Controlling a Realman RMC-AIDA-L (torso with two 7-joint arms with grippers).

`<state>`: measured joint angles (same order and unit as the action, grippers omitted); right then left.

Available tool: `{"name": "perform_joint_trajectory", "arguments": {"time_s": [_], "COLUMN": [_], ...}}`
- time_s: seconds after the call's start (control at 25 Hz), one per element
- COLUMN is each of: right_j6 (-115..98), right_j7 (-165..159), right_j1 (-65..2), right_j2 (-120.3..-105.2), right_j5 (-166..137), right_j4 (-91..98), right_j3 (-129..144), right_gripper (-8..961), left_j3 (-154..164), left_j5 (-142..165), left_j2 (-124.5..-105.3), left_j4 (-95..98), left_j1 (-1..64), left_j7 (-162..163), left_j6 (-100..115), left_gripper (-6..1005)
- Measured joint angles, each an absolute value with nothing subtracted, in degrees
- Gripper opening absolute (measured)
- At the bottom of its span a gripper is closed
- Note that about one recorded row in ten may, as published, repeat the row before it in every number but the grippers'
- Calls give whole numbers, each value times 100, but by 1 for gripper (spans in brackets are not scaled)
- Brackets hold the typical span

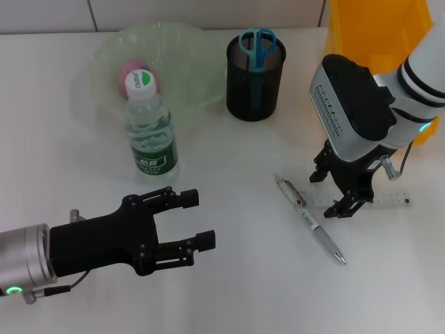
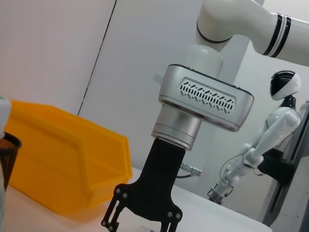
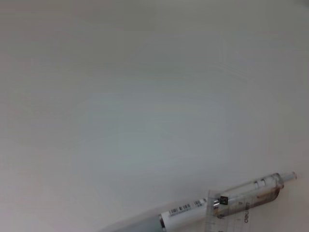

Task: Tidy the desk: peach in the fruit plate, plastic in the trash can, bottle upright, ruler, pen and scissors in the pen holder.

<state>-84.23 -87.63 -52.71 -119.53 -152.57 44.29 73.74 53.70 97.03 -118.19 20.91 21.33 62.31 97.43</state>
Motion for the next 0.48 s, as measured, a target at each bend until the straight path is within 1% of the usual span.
{"name": "perform_joint_trajectory", "arguments": {"time_s": [0.44,0.48], "right_j6": [-8403,-8402], "right_j7": [-8764,-8765], "right_j1": [-5360,-5361], "right_j2": [-11953,-11953], "right_j5": [-15260,-15261], "right_j4": [4258,4255], "right_j3": [7448,7456], "right_gripper": [650,619], "left_j3": [5370,5370], "left_j5": [9703,9703], "left_j2": [-11830,-11830], "left_j4": [2091,2092], "left_j1": [2146,2148], "left_j7": [6230,6228], "left_j6": [9725,9722], "left_gripper": [802,802]}}
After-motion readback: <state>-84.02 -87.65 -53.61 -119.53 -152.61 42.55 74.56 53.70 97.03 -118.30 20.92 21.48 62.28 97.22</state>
